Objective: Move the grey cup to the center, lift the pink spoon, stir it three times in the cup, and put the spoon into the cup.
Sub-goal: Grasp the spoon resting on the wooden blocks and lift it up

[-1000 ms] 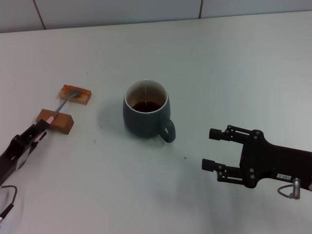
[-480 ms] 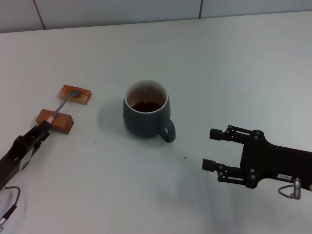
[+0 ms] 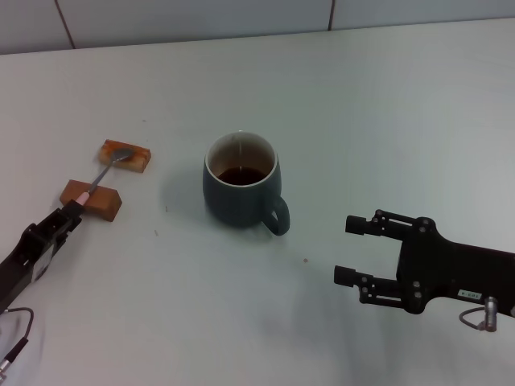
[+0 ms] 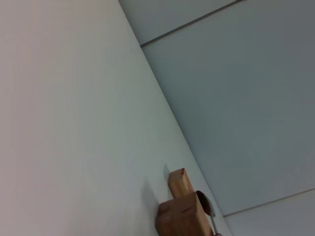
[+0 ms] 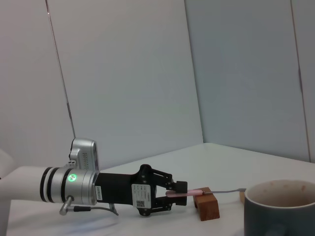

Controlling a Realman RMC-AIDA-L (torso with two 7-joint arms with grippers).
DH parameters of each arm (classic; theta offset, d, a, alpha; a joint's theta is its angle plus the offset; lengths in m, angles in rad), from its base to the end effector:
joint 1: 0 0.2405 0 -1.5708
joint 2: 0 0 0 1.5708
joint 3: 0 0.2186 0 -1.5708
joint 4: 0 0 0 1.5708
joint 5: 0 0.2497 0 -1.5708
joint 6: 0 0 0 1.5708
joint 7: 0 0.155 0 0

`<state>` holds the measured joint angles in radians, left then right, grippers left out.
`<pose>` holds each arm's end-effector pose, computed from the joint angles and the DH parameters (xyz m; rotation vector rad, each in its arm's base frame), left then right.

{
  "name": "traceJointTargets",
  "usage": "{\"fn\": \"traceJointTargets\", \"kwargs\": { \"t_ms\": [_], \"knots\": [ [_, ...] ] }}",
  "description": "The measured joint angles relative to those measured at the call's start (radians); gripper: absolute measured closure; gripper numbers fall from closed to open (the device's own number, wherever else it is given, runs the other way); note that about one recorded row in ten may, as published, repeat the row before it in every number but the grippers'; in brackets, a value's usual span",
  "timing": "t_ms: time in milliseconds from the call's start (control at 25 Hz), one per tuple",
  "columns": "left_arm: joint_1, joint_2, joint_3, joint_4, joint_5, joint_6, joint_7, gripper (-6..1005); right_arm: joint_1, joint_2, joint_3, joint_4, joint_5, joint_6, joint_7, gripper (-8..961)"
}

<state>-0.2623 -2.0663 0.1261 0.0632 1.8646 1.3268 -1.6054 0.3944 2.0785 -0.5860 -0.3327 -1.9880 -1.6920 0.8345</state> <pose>-0.3755 0.2454 -0.0390 -1.4860 -1.8015 -1.2638 0.2916 0.2582 -0.0378 -2.6901 0.3900 0.9482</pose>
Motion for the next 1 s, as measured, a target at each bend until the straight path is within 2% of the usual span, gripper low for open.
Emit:
{"fn": "traceJointTargets", "kwargs": {
  "t_ms": [120,880,1000],
  "knots": [
    [0.000,0.000,0.000,-0.001,-0.001,0.001,0.000,712,0.000,0.000,0.000,-0.002,0.000,0.001,0.000,209],
    [-0.013,-0.001,0.006,-0.011,0.005,-0.025,0.008,879,0.004,0.000,-0.001,-0.024,0.000,0.003,0.000,208],
    [-0.020,0.002,0.010,-0.007,0.008,-0.012,0.008,877,0.005,0.000,-0.001,-0.025,0.000,0.004,0.000,208]
  ]
}}
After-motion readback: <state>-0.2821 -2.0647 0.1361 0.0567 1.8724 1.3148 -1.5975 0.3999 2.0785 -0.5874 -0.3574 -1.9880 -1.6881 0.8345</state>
